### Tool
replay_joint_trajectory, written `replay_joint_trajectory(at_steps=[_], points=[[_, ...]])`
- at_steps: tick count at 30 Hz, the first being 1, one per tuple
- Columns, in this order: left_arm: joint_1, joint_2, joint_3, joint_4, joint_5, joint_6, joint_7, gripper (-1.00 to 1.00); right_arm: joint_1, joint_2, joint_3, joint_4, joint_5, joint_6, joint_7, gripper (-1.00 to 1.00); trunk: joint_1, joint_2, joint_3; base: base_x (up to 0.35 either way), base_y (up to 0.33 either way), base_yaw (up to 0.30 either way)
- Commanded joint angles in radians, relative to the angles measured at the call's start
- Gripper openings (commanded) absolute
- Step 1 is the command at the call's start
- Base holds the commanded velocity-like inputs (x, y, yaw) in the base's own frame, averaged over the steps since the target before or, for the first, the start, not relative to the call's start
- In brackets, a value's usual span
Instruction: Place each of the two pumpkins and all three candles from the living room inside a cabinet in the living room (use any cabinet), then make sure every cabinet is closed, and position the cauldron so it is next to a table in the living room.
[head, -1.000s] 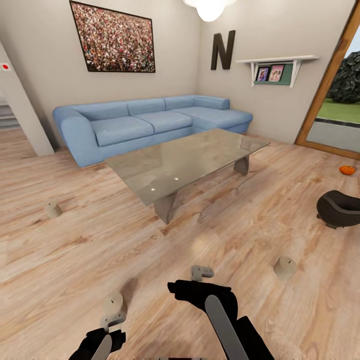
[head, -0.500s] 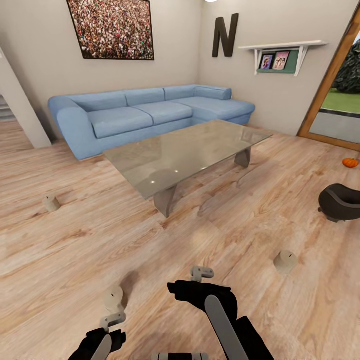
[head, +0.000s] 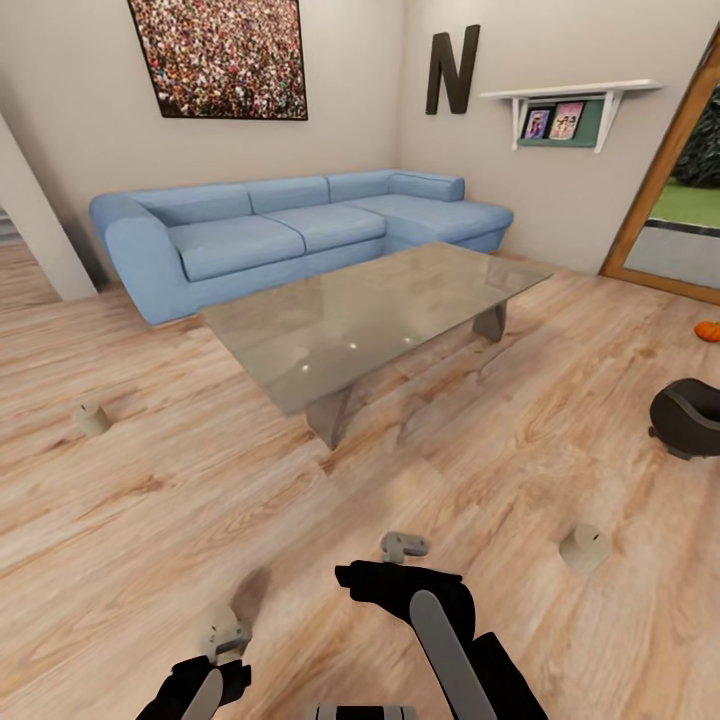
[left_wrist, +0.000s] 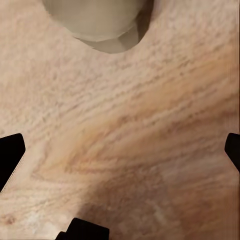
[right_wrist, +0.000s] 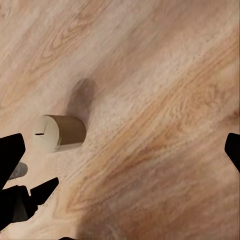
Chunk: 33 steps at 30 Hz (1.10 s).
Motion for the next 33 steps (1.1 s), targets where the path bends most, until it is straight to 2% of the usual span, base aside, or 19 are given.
replay_joint_trajectory(at_steps=[1, 12, 21, 33], points=[[0.000, 0.000, 0.000, 0.000, 0.000, 0.000, 0.000, 1.00, 0.000, 0.000, 0.000, 0.000, 0.000, 0.000, 0.000, 1.00, 0.000, 0.000, 0.000, 0.195, 0.000, 0.000], [0.000, 0.000, 0.002, 0.000, 0.000, -0.001, 0.000, 1.00, 0.000, 0.000, -0.001, 0.000, 0.000, 0.000, 0.000, 1.00, 0.000, 0.000, 0.000, 0.031, 0.063, 0.000], [0.000, 0.000, 0.002, -0.001, -0.001, 0.001, 0.000, 1.00, 0.000, 0.000, -0.001, 0.000, 0.000, 0.001, 0.000, 1.00, 0.000, 0.000, 0.000, 0.143, 0.011, 0.000], [0.000, 0.000, 0.002, 0.000, -0.002, 0.000, 0.000, 1.00, 0.000, 0.000, -0.001, 0.000, 0.000, 0.001, 0.000, 1.00, 0.000, 0.000, 0.000, 0.092, 0.101, 0.000]])
